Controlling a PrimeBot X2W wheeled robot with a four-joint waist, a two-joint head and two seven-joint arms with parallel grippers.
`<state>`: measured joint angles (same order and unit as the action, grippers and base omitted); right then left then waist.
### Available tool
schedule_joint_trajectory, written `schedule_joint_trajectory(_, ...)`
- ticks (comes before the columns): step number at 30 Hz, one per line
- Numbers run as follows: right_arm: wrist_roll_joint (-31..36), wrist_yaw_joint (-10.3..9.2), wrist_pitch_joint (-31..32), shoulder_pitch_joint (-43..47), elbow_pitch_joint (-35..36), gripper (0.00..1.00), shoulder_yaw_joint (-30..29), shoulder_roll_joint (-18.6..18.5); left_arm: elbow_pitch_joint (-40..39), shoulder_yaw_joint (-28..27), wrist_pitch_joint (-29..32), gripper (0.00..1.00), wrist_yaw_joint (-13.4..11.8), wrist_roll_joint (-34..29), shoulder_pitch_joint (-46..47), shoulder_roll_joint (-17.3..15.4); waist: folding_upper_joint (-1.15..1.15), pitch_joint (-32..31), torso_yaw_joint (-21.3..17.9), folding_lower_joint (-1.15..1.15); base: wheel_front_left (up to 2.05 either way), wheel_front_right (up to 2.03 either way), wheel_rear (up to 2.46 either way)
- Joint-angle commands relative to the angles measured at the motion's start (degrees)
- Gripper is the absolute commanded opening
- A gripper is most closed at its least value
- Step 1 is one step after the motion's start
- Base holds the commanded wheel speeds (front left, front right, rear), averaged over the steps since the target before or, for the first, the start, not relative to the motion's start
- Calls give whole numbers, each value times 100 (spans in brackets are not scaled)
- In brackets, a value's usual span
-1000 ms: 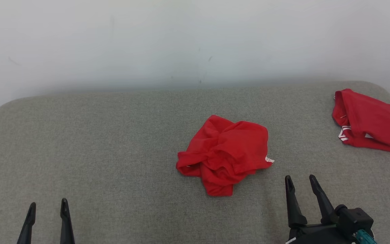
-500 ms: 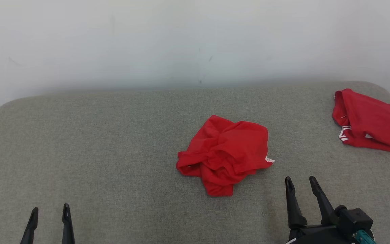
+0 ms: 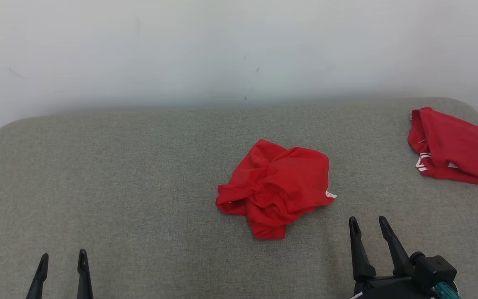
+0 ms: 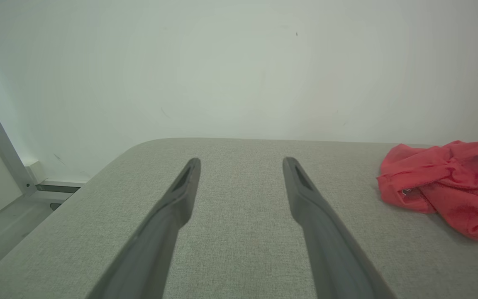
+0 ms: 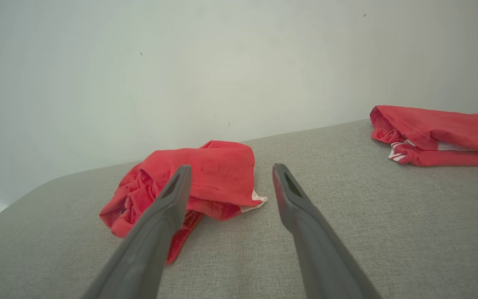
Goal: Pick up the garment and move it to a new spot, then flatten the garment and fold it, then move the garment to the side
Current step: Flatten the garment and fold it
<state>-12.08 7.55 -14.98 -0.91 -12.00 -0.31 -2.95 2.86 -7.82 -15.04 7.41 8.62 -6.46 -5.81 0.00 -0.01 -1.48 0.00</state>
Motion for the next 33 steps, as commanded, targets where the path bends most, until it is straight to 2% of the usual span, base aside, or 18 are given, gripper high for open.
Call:
schedule_joint_trajectory(1,-41,-16,-27,3,-6,100,14,17,8,-16,-18,100,8,-36,-9,-8,0,5,-3,0,0,0,0)
schedule_joint_trajectory(33,-33,-16,-27,8,-50,100,54,17,76,82,-18,100,2,-43,33,22,0,-45,-1,0,0,0,0)
